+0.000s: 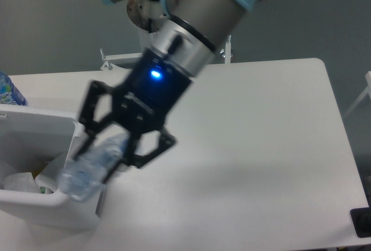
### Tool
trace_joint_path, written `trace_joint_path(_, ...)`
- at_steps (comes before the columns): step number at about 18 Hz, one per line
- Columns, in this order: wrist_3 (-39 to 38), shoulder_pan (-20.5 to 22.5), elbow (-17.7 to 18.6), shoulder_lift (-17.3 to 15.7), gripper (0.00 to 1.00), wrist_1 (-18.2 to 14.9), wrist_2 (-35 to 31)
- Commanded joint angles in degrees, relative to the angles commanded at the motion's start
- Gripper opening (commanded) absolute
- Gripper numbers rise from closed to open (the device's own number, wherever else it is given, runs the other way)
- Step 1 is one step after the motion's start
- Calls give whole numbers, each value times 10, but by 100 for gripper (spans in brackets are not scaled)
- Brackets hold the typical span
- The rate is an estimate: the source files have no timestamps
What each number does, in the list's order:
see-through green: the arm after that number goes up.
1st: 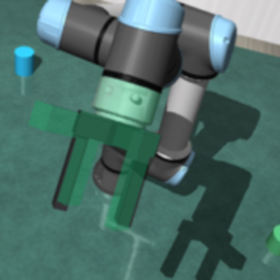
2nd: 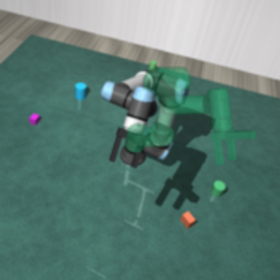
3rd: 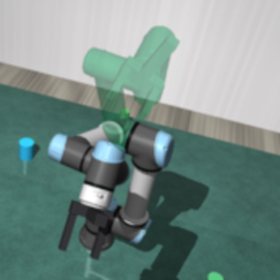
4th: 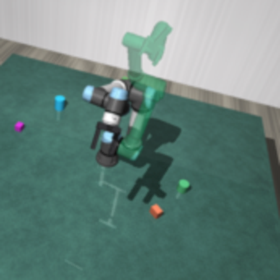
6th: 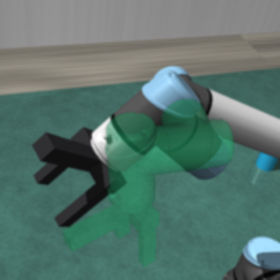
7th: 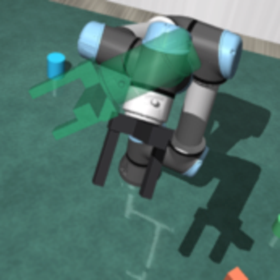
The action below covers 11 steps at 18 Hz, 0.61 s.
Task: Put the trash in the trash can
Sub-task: 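Lift the bottle and carry it over the trash bin, then open the gripper to release the bottle into the bin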
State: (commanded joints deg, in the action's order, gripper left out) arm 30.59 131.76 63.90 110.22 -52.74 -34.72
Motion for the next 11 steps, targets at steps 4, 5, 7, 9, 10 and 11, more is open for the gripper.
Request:
trace_joint_path(4, -6, -38, 1, -1, 10, 9, 0)
trace_joint_path(5, -6, -44, 2, 0, 10, 9, 0)
trace_joint_path(7, -6, -55, 8, 2, 10, 10, 0)
trace_joint_path(9, -6, -61, 11, 4, 11, 9, 0)
trace_joint_path(10, -5, -62, 16, 5, 15, 10, 0)
trace_joint_path(11, -4, -64, 19, 8, 24, 11, -1)
